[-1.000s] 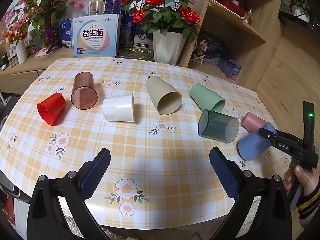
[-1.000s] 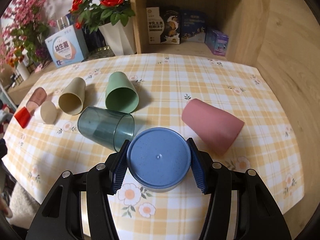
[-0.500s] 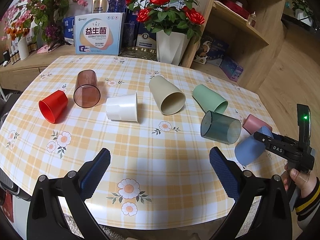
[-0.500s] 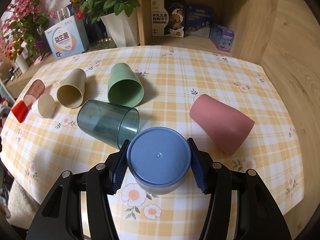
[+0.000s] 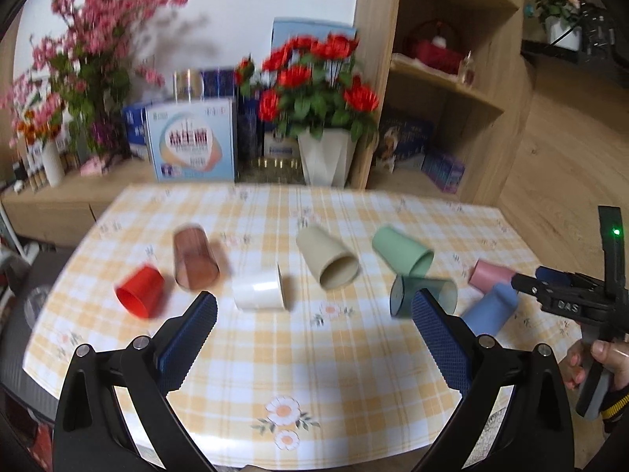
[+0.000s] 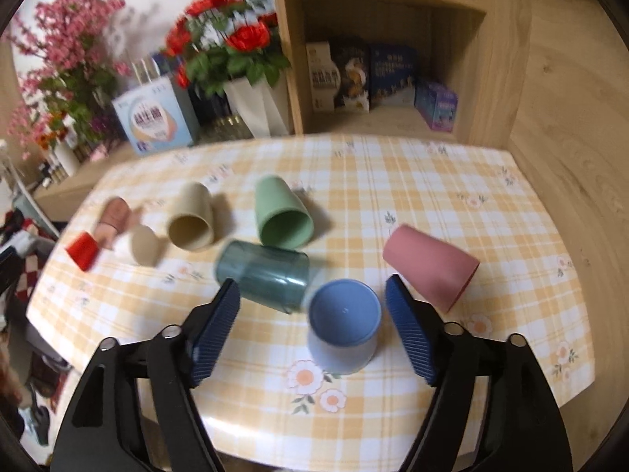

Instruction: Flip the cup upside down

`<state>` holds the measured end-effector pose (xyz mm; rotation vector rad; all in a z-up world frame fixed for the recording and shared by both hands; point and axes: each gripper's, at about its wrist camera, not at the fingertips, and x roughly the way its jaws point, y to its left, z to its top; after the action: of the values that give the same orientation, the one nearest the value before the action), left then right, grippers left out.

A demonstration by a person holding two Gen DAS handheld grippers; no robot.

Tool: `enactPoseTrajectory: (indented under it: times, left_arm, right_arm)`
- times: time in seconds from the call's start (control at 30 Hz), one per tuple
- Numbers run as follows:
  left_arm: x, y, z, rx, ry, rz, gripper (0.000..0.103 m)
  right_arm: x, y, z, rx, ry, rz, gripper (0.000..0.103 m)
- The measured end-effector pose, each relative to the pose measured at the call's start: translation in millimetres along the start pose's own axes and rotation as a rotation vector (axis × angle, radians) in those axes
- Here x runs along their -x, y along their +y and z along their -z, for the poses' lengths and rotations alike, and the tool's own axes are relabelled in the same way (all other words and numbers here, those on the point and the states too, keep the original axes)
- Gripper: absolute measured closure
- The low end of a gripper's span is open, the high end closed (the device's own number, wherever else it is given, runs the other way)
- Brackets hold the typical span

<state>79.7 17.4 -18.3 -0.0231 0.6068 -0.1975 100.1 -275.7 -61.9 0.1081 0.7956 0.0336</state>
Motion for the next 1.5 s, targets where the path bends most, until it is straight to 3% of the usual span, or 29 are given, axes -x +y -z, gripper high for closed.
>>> enactPoseTrajectory:
  times: [0.03, 0.3, 0.53, 0.8, 1.5]
  left_arm:
    - [6, -1, -4, -0.009, -0.016, -0.002, 0.006]
    - [55, -5, -20, -0.023, -0.117, -0.015, 0.006]
    - [83, -10, -19, -0.045, -0.175, 0.0, 0.006]
    - [93, -9, -22, -0.034, -0.197, -0.011, 0.006]
    - [93, -7, -19, -0.038, -0.181, -0.041, 0.006]
  right_arm:
    - [12, 3, -1, 0.001, -0.025, 0.002, 0.015]
    - [91, 22, -3, -0.005, -0.201, -0.007, 0.015]
    - [131, 32, 4, -0.01, -0.285, -0.013, 0.015]
    - [150, 35, 4, -0.009, -0.312, -0.016, 0.015]
    - [150, 35, 5, -0.018, -0.308, 0.018, 0.015]
